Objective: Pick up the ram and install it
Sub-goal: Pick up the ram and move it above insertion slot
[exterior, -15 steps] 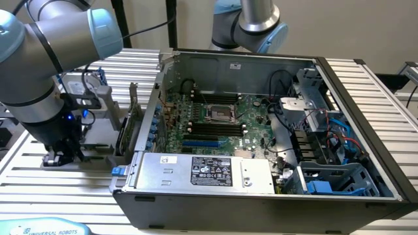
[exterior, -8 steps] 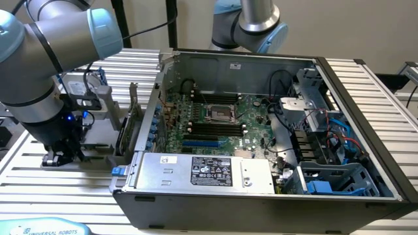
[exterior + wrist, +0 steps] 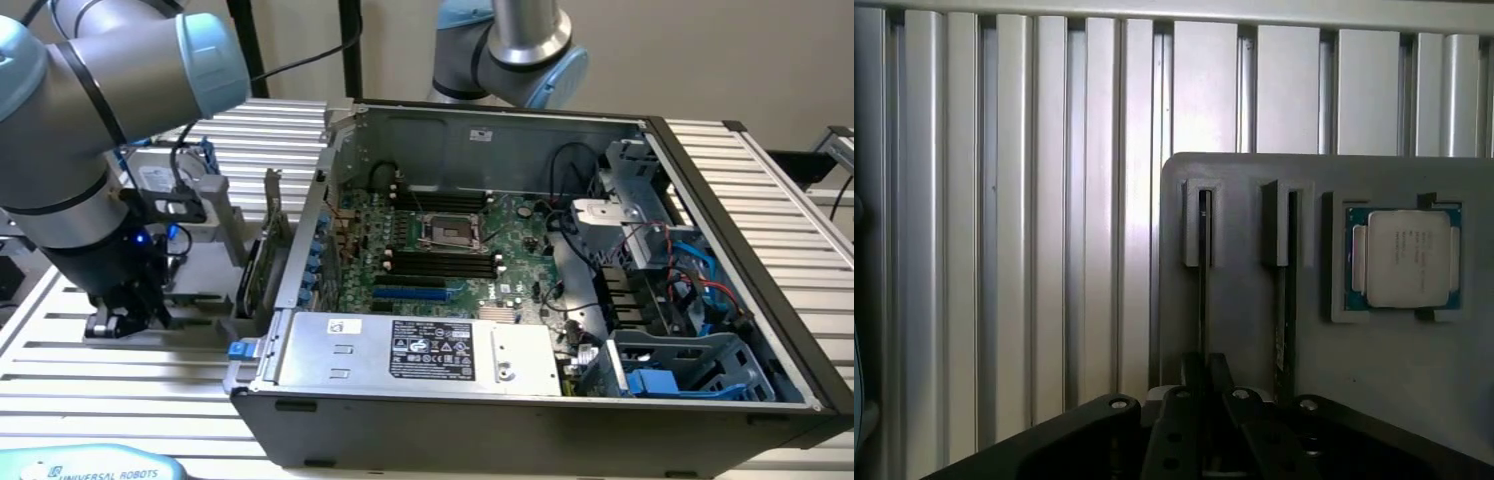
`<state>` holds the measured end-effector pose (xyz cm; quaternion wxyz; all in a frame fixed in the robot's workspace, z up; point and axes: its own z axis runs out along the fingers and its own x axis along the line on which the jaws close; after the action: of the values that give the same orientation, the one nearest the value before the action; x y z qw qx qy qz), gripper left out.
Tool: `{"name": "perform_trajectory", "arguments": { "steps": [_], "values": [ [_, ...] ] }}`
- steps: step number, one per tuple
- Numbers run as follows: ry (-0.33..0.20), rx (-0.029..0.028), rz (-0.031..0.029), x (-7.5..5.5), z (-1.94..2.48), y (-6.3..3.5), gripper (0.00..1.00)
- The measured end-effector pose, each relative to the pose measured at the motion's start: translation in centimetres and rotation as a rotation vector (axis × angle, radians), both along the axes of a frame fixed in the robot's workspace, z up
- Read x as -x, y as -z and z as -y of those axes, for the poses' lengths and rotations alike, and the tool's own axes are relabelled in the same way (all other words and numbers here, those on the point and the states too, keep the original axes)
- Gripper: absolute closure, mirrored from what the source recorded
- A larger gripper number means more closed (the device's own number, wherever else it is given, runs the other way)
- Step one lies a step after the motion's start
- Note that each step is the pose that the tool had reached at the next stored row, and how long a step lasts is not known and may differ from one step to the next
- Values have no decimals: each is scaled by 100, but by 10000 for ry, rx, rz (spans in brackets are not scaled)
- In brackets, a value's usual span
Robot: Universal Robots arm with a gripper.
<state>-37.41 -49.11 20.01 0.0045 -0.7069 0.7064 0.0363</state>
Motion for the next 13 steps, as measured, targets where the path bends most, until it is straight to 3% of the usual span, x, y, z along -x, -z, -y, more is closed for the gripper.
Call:
{"name": "perform_trajectory", "arguments": {
  "steps": [6, 13],
  "values": [
    [0, -1, 1, 0, 0, -158, 86],
    [0, 1, -6, 0, 0, -451, 86]
  ]
}}
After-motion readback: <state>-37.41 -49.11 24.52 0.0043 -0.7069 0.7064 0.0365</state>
